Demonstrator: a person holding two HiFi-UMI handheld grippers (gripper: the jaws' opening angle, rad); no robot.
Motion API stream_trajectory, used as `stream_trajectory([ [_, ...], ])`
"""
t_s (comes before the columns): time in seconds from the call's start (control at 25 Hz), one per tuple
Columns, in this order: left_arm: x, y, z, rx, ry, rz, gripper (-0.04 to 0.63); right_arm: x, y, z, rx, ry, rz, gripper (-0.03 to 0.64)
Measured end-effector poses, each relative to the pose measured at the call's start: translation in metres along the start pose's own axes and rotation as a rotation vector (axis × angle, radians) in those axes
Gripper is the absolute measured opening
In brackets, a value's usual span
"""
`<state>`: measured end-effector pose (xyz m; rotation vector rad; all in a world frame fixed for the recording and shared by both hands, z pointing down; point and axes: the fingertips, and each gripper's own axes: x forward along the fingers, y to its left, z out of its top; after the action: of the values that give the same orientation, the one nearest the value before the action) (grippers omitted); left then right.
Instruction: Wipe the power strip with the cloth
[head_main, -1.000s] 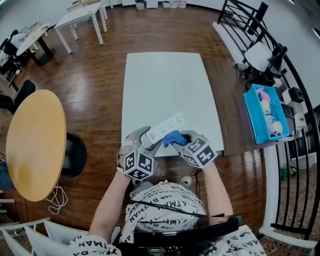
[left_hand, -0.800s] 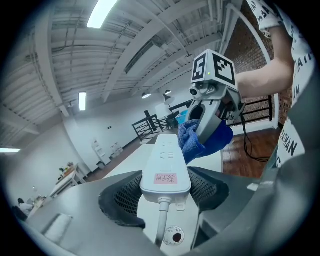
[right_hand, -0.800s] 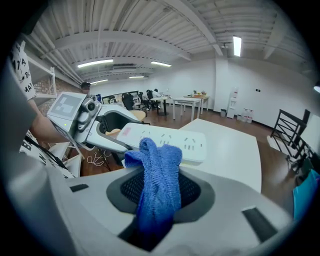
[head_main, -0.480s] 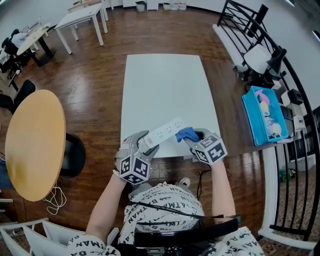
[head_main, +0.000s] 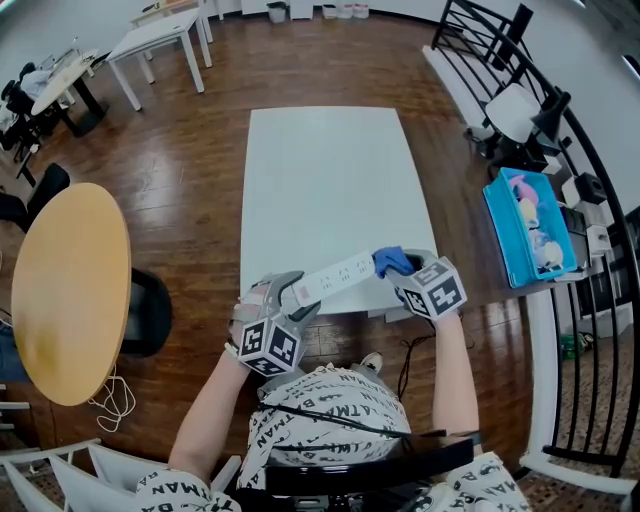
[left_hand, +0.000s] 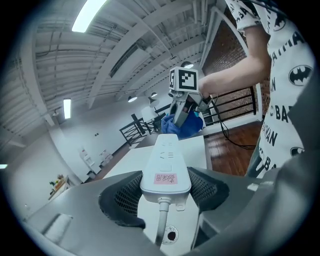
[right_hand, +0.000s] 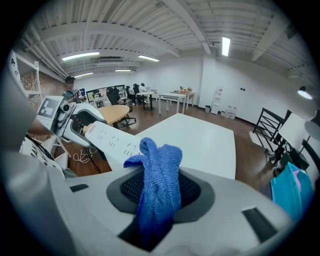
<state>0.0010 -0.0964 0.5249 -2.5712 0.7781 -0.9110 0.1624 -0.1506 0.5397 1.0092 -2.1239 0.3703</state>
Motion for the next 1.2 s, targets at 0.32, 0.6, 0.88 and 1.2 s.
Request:
stream_trajectory([
  [0.32, -0.005, -0.009, 0.004, 0.037, -0.023, -0.036, 0.282, 0.001, 0.002, 0.002, -0.002, -0.004, 0.033, 0.137],
  [0.6, -0.012, -0.01, 0.008, 0.064, -0.054, -0.062, 0.282, 0.002, 0.003, 0.005, -0.03, -0.001, 0.054, 0.136],
  [0.88, -0.009, -0.023, 0.012, 0.105, -0.061, -0.107, 0.282, -0.004, 0.005, 0.015, -0.082, 0.004, 0.106, 0.137],
  [1.2, -0.005, -0.028, 0.012, 0.213, -0.037, -0.157, 0.282, -0.005, 0.041, 0.022, -0.354, 0.099, 0.271, 0.137],
])
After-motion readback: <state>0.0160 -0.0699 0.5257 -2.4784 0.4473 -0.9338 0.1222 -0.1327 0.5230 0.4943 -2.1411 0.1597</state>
